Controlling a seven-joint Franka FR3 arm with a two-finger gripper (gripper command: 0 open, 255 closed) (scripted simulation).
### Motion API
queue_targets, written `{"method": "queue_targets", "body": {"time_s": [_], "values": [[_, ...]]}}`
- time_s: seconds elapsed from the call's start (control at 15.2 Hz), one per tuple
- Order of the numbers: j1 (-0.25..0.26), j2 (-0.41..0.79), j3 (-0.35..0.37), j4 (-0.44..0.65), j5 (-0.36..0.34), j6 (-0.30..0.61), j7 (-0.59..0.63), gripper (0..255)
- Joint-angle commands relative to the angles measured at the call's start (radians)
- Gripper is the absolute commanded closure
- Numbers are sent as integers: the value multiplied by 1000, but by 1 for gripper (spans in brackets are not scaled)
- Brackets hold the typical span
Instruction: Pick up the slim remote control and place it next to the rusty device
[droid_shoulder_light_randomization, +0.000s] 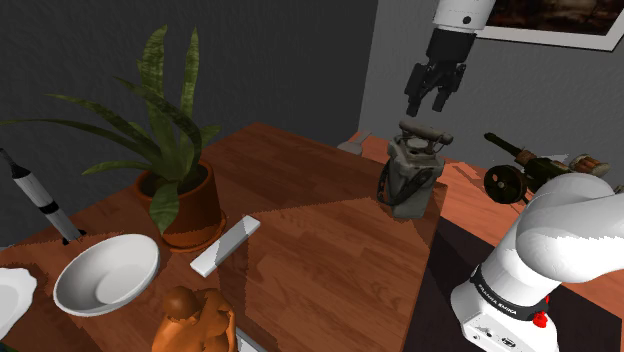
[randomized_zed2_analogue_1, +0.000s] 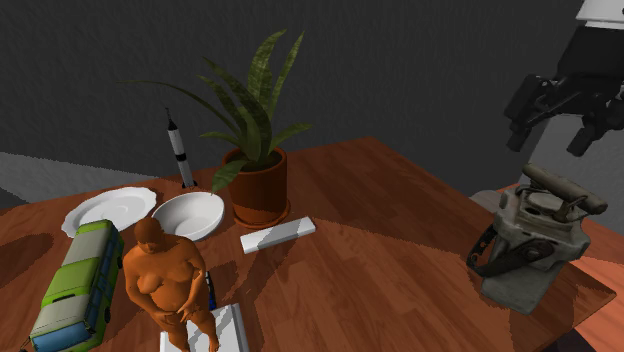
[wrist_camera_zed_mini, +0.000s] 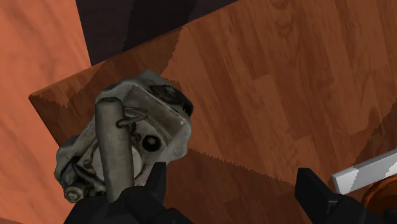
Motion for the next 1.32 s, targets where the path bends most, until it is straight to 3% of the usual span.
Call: {"method": "queue_targets", "body": {"time_s": [0.0,0.59,1.25], "values": [[0,0,0,0,0,0,0,0],[15,77,225,-113,135,201,341,0],[-4,358,477,-69,203,454,723,0]]}}
